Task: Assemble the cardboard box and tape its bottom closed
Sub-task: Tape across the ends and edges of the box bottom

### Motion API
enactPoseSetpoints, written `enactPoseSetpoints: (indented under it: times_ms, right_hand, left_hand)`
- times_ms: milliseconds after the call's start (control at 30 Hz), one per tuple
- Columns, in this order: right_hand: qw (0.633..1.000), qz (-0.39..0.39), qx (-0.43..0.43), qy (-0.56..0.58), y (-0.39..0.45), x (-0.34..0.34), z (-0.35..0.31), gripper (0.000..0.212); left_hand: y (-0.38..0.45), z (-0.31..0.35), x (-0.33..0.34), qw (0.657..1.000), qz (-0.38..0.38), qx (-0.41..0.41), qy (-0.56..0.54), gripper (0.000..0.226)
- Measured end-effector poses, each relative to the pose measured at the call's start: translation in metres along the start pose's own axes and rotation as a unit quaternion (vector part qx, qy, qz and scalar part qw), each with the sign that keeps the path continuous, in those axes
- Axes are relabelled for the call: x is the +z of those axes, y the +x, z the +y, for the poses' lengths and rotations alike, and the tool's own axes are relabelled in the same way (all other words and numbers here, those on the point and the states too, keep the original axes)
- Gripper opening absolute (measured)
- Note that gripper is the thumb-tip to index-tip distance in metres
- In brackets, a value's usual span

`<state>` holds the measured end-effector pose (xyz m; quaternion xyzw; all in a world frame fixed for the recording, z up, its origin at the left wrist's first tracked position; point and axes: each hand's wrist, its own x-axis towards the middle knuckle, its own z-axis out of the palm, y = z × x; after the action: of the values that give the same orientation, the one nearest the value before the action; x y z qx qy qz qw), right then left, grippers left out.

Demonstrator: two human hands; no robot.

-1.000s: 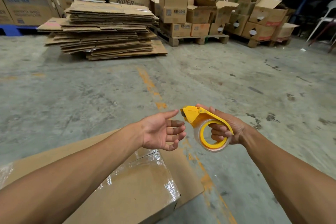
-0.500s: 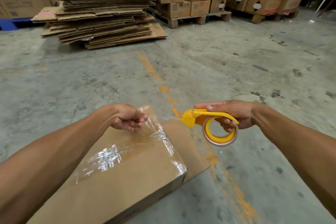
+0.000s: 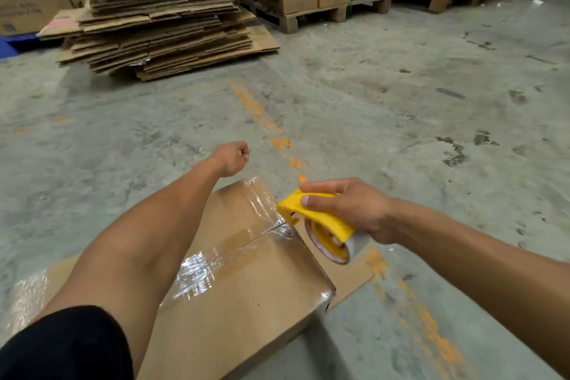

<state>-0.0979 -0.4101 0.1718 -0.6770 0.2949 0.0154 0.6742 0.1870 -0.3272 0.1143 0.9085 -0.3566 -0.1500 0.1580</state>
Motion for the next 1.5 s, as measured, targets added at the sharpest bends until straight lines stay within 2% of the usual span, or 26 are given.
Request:
enactPoseSetpoints:
  times_ms: [133, 467, 667, 800, 833, 900, 933, 1067, 1167, 1233, 1333, 1400, 1500]
  right_hand:
    - [0.999, 0.032, 0.000, 0.038, 0.002, 0.035, 0.012, 0.040]
    - [0.997, 0.081, 0.009, -0.016, 0.001, 0.054, 0.017, 0.040]
    - [0.996, 0.079, 0.004, -0.033, 0.000, 0.054, 0.022, 0.040]
    - [0.997, 0.074, 0.008, -0.018, 0.003, 0.056, 0.026, 0.039]
    - [0.997, 0.077, 0.004, -0.030, 0.003, 0.056, 0.027, 0.039]
    - [0.994, 0.087, -0.007, -0.060, 0.002, 0.055, 0.028, 0.039]
    - [0.994, 0.090, -0.010, -0.065, 0.002, 0.054, 0.029, 0.039]
    - [0.994, 0.091, -0.011, -0.065, 0.001, 0.052, 0.031, 0.039]
    - [0.994, 0.084, -0.015, -0.068, 0.001, 0.053, 0.031, 0.040]
    - [0.995, 0.077, -0.014, -0.065, 0.002, 0.052, 0.030, 0.040]
    - [0.996, 0.073, -0.006, -0.045, 0.004, 0.052, 0.032, 0.038]
    - [0.997, 0.072, 0.001, -0.019, 0.006, 0.053, 0.033, 0.038]
    - [0.998, 0.067, 0.010, 0.000, 0.006, 0.054, 0.035, 0.038]
  left_hand:
    - [0.012, -0.021, 0.013, 1.000, 0.009, 0.003, -0.018, 0.012]
    - [0.022, -0.025, 0.028, 0.997, 0.039, 0.035, -0.064, 0.013]
    - [0.025, -0.036, 0.042, 0.996, 0.022, 0.005, -0.084, 0.015]
    - [0.023, -0.042, 0.042, 0.999, 0.004, -0.015, -0.041, 0.017]
    - [0.020, -0.042, 0.040, 0.999, -0.007, -0.035, -0.030, 0.023]
    - [0.016, -0.047, 0.037, 0.996, -0.017, -0.080, -0.027, 0.058]
    - [0.016, -0.051, 0.036, 0.996, -0.004, -0.085, -0.041, 0.066]
    - [0.005, -0.059, 0.028, 0.982, 0.065, -0.024, -0.178, 0.063]
    - [-0.010, -0.045, 0.024, 0.972, 0.087, 0.058, -0.211, 0.056]
    - [-0.016, -0.036, 0.025, 0.972, 0.069, 0.094, -0.203, 0.054]
    - [-0.023, -0.024, 0.037, 0.979, 0.005, 0.120, -0.164, 0.055]
    - [-0.028, -0.017, 0.047, 0.989, -0.031, 0.133, -0.060, 0.055]
    - [-0.029, -0.017, 0.059, 0.990, -0.032, 0.131, 0.045, 0.057]
